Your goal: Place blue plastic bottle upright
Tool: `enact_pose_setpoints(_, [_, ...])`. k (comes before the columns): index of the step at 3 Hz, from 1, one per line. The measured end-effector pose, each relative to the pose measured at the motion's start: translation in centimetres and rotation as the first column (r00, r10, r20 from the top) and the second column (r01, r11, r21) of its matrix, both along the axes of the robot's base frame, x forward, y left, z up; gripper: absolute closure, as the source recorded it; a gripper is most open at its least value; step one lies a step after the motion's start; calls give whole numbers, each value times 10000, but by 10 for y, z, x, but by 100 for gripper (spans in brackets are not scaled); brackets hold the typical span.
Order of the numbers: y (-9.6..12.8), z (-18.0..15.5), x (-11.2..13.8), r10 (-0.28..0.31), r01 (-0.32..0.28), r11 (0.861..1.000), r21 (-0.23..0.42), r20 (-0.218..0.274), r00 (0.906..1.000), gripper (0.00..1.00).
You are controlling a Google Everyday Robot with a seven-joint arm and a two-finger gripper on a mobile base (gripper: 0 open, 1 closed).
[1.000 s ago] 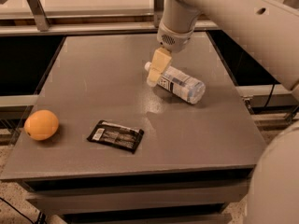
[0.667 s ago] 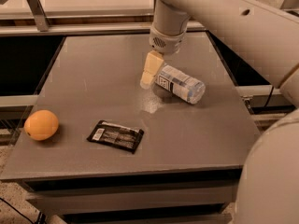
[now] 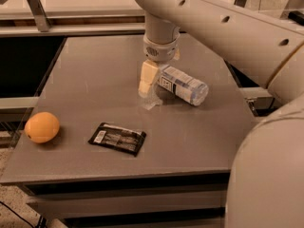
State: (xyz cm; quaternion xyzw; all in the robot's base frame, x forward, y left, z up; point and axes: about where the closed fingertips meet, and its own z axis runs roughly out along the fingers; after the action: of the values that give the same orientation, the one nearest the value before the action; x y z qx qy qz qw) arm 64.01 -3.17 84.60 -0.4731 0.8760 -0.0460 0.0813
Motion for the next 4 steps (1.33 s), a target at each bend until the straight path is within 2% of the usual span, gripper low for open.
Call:
enact_pose_setpoints(1, [-5, -5, 2, -340, 343, 9989, -330, 91, 9994, 0])
enact_pose_setpoints(2, [-14, -6, 4, -682, 684, 9972, -298, 79, 9976, 0])
enact_pose_setpoints(3, [-25, -6, 8, -889, 889, 9960, -71, 8, 9960, 18])
enact_pose_setpoints(4, [-33, -5, 13, -824, 826, 9965, 118, -139, 9965, 41])
